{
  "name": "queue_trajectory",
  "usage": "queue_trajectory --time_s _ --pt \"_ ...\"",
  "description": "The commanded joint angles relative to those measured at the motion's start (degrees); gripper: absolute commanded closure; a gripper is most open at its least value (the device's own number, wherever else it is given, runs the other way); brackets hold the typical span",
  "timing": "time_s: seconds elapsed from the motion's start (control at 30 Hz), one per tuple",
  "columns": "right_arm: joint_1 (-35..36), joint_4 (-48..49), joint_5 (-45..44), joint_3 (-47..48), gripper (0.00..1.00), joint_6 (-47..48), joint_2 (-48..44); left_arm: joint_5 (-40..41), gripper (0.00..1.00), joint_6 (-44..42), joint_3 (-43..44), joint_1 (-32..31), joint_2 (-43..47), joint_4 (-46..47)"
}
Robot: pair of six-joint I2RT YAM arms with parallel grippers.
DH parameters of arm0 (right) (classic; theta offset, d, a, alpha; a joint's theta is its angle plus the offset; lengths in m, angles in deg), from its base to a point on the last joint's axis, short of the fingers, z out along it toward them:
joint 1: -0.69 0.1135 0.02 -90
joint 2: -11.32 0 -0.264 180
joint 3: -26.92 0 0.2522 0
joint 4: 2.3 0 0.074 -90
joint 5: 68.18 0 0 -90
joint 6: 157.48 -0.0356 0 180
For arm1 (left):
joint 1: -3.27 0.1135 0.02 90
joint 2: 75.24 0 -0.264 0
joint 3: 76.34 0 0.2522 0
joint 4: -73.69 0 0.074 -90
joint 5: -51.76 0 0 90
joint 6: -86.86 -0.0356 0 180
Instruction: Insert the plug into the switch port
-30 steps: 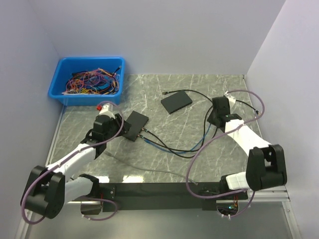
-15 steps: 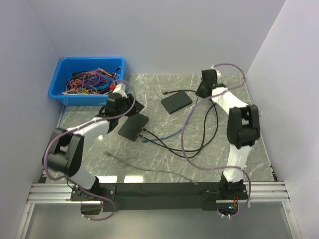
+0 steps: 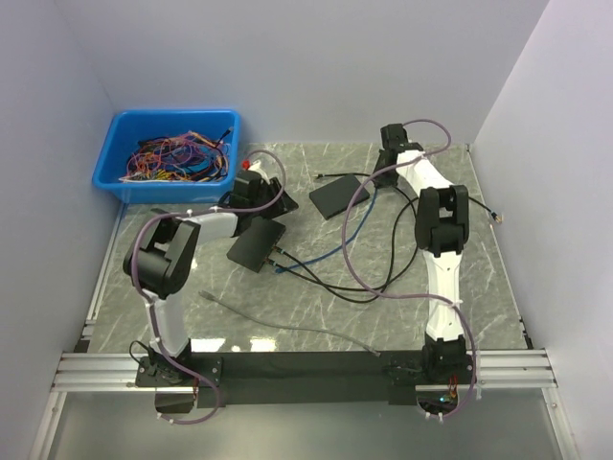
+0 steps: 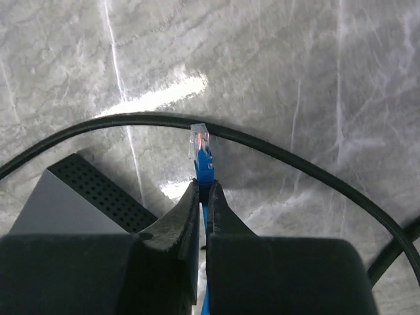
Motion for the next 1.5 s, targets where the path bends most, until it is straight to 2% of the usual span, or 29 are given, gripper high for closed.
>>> queue_trajectory --time_s 0.0,0.1,0.3,0.57,0.83,1.13,1.27,1.47 --pt "-0.52 -8.12 4.07 8.40 1.00 2.16 2.26 -2.12 0.55 0.68 4.48 -0.29 -2.66 2.45" --pt "-0.26 -11.64 8.90 12.28 1.00 3.65 4.82 -3.17 0.55 0.85 7.20 -0.55 -5.64 2.80" --pt "2.20 -10.68 10.41 10.62 1.00 5.23 6.05 -5.64 0.56 1.29 12.48 -1.78 -10.93 2.54" --pt "7.47 -9.45 12.51 11.85 1.00 7.52 6.49 -6.17 0.56 1.56 11.53 -3.63 -10.85 2.80" --pt "11.08 -8.48 12.86 10.80 1.00 8.75 5.44 -5.73 0.56 2.26 3.54 -3.72 -8.83 6.66" --pt "17.05 -5.68 12.86 5.09 1.00 9.37 3.33 -5.56 0.57 4.46 -13.33 -3.80 -1.19 13.96" --pt "19.51 -4.36 13.04 0.87 1.00 9.02 1.49 -3.36 0.58 3.50 -20.62 -3.80 4.96 12.91" --pt "21.36 -0.93 12.34 -8.27 1.00 8.49 -3.96 2.78 0.57 -0.28 -24.34 -3.80 13.05 6.94"
